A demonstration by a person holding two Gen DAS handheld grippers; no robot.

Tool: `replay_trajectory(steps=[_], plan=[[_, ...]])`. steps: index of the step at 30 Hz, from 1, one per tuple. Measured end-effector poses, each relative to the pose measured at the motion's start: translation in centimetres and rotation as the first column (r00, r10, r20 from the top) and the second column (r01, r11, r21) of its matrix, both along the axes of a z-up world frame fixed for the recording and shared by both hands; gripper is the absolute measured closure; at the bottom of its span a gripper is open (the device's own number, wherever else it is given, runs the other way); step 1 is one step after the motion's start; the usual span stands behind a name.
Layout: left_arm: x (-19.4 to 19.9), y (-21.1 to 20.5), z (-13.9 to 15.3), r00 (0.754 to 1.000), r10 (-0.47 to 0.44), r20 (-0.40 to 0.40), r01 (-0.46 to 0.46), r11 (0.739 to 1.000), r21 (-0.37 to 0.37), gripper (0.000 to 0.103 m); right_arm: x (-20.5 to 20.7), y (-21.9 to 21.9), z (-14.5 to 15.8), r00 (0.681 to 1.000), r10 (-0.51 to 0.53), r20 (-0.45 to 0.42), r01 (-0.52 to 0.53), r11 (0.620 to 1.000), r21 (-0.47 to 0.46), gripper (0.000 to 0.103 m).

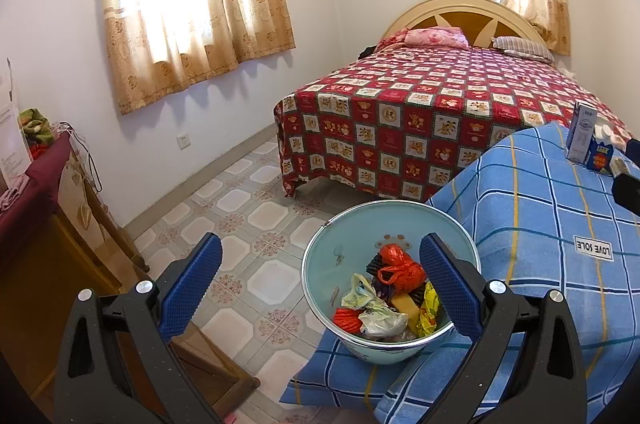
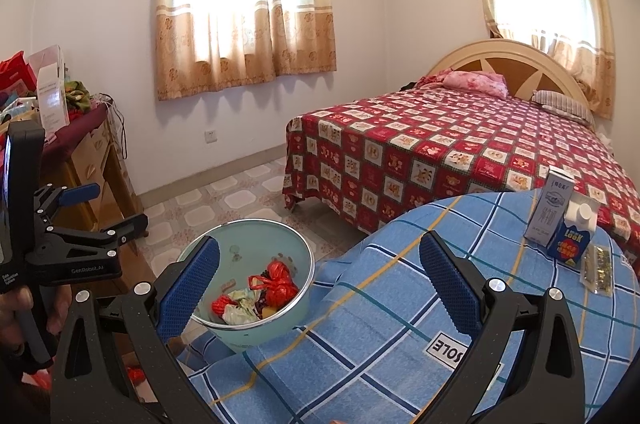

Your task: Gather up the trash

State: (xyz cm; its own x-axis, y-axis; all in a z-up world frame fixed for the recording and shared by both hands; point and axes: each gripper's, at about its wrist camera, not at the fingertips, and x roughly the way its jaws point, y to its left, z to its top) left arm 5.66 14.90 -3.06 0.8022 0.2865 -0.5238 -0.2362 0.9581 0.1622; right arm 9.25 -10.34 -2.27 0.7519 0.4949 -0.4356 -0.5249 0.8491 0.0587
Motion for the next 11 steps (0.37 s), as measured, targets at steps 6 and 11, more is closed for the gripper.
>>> replay_trajectory(steps=[6,11], plan=[[0.1,-0.1,-0.2,1.0,-0.002,-0.013,0.002,1.0,-0.004,0.006,0.1,-0.6,-0.3,1.0,-0.013,-0.004,0.013,1.0,-0.002,0.005],[0.2,-0.2,-0.3,1.0,-0.012,-0.015,0.012,1.0,-0.005,0.006,0.7,-2.8,-1.1,0.998,-0.056,-0.02,0.056,0.998,-0.013,0.005]])
